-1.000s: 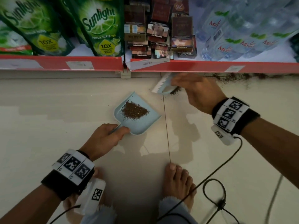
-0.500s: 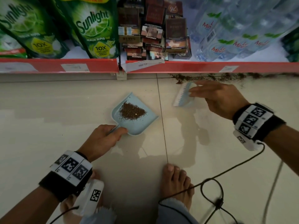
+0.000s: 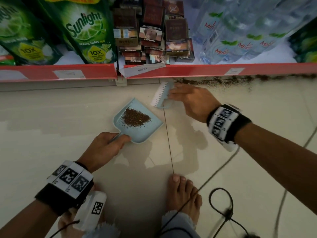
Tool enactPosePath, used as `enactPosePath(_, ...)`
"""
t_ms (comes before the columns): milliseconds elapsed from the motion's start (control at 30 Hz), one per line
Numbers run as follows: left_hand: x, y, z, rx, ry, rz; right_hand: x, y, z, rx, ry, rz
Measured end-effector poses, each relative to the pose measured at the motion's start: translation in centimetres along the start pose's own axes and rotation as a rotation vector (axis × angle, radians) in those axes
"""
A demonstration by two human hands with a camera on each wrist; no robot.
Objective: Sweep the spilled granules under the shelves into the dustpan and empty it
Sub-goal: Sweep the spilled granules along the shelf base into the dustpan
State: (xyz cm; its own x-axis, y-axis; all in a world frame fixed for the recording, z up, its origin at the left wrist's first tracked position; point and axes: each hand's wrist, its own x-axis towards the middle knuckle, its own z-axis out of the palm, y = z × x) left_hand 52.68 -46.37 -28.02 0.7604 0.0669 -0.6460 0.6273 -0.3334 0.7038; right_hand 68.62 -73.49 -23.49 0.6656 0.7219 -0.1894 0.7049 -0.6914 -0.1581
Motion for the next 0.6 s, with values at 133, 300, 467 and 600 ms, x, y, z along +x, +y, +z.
enactPosePath(133,0.3,0.4,0.1,-0.009,0.002,0.007,-3.4,2.6,-0.4,0.002,0.155,0.026)
enactPosePath(300,1.2,1.5,0.4,-0.021,-0.023,0.009,-0.5,0.5,0.2,0.047,0.281,0.069)
enactPosePath(467,1.9,3.1,0.7,0.004,-0.040,0.053,2.7,-1.0,0.8,-0.043,0.102,0.229)
enactPosePath(600,2.1,4.0,0.7,0.010,-0.041,0.059,-0.3,2.0,0.0,-0.030,0.024,0.294)
